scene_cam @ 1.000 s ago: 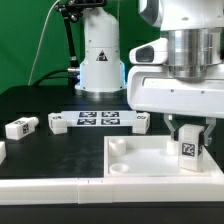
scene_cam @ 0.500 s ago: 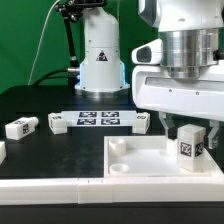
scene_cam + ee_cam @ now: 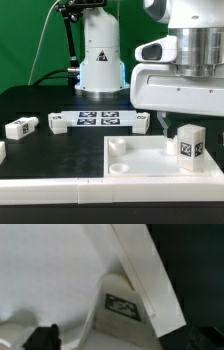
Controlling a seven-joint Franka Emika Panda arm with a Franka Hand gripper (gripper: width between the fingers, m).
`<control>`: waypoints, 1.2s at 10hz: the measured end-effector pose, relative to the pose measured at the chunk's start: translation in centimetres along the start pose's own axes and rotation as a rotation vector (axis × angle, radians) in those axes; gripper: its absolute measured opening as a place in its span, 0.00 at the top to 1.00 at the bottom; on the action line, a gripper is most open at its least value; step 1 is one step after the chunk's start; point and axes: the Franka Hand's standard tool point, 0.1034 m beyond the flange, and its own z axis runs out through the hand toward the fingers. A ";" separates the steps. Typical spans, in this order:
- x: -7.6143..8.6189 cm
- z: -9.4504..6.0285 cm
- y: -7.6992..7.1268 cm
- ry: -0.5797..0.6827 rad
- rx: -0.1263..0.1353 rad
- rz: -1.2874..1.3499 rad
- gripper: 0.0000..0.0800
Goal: Assemble one leg
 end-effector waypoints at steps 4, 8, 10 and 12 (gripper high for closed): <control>-0.1 -0.1 -0.3 0.005 -0.015 -0.408 0.19; 0.1 -0.1 0.0 0.003 -0.026 -0.721 0.19; 0.4 -0.2 0.5 -0.003 -0.029 -0.849 0.19; 0.5 -0.2 0.7 -0.003 -0.028 -0.838 0.19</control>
Offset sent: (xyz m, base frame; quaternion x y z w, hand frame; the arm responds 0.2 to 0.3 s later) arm 0.0009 0.0120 0.0059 -0.0115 -0.0005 -0.2883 0.9575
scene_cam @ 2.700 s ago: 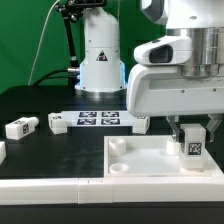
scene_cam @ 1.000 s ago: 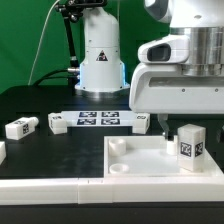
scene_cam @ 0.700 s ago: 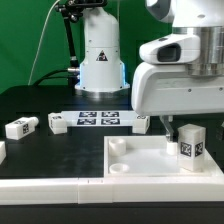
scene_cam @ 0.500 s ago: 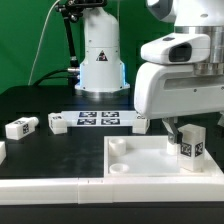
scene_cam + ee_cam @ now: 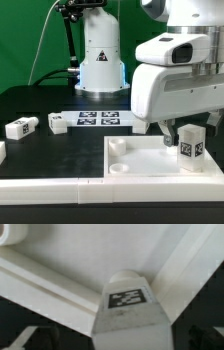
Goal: Assemble one leg
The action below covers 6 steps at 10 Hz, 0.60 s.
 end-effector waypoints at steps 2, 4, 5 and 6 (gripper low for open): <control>0.0 0.0 0.0 0.000 0.000 0.000 0.51; 0.0 0.0 0.0 -0.001 0.000 0.001 0.64; 0.0 0.0 0.0 -0.001 0.000 0.018 0.64; 0.0 0.0 0.0 -0.001 0.000 0.047 0.64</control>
Offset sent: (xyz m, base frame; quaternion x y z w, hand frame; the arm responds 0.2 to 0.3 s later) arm 0.0000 0.0000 0.0000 0.0000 0.0000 0.0000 1.0000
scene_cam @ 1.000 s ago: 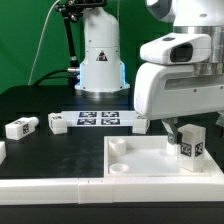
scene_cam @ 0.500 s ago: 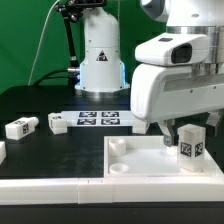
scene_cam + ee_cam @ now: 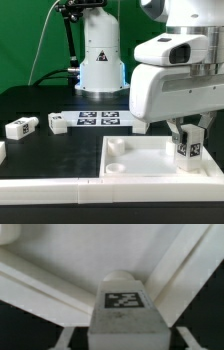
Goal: Assemble one leg
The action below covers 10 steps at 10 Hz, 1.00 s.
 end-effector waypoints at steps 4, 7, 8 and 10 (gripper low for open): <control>-0.2 0.2 -0.3 -0.005 0.014 0.400 0.64; -0.3 0.3 -0.6 0.002 0.016 0.829 0.64; -0.3 0.3 -0.6 0.004 0.023 0.983 0.64; -0.3 0.3 -0.5 0.001 0.031 1.102 0.64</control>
Offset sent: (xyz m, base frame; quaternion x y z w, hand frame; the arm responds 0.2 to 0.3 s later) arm -0.0105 -0.0054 -0.0044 0.0126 -0.0145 0.3572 0.9338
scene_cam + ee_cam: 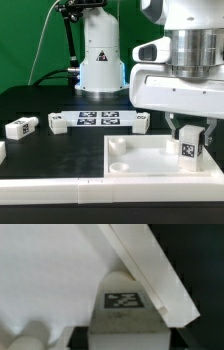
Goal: Assemble one leg
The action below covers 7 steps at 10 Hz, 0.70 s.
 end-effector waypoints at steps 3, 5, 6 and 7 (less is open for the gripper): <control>-0.1 0.0 -0.1 -0.007 0.006 0.149 0.64; -0.3 0.0 -0.2 -0.016 -0.015 0.030 0.25; -0.4 -0.1 -0.4 -0.025 -0.022 -0.014 0.25; -0.4 -0.2 -0.4 -0.024 -0.024 -0.108 0.20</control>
Offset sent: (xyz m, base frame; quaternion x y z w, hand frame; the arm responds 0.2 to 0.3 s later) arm 0.0000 0.0000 0.0000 0.0000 0.0000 0.0000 1.0000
